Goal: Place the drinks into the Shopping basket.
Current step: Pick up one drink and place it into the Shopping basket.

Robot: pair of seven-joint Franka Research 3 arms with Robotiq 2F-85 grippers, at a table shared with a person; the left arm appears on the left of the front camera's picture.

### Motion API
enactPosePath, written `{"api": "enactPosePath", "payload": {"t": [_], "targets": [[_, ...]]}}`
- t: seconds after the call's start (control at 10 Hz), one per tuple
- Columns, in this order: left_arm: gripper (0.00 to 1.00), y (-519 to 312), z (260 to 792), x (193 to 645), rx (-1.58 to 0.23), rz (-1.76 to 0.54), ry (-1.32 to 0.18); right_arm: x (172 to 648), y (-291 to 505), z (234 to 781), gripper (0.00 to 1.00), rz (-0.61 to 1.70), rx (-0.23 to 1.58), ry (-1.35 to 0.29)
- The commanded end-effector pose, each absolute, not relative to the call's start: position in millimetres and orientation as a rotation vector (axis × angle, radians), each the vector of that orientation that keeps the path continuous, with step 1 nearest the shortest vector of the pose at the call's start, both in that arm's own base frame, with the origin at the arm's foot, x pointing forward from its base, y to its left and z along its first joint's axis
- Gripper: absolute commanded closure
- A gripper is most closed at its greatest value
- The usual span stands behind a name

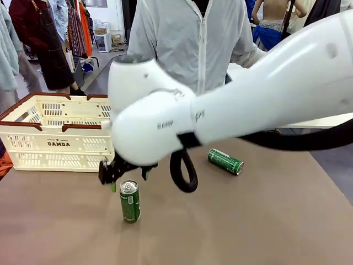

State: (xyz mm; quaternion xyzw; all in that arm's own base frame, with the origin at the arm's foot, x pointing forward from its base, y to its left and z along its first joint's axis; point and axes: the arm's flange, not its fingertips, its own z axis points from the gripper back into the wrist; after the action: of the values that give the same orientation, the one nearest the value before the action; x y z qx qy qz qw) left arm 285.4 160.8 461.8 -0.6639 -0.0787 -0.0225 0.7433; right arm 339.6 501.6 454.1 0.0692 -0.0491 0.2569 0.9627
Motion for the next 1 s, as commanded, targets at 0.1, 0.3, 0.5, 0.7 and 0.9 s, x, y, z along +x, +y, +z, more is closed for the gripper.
{"api": "enactPosePath", "payload": {"t": [0.1, 0.3, 0.5, 0.7, 0.9], "targets": [[0.0, 159, 466, 285, -1.468, -0.035, -0.178, 348, 342, 555, 0.0, 0.463, 0.402, -0.045], [0.0, 159, 466, 285, -1.468, -0.035, -0.178, 342, 201, 575, 0.0, 0.342, 0.532, 0.026], [0.0, 159, 466, 285, -1.468, -0.035, -0.178, 323, 64, 573, 0.0, 0.217, 0.821, 0.008], [0.0, 159, 466, 285, -1.468, -0.035, -0.178, 297, -60, 543, 0.0, -0.016, 1.039, -0.058], [0.0, 159, 466, 285, -1.468, -0.035, -0.178, 279, -138, 501, 0.0, -0.186, 1.185, -0.098]]}}
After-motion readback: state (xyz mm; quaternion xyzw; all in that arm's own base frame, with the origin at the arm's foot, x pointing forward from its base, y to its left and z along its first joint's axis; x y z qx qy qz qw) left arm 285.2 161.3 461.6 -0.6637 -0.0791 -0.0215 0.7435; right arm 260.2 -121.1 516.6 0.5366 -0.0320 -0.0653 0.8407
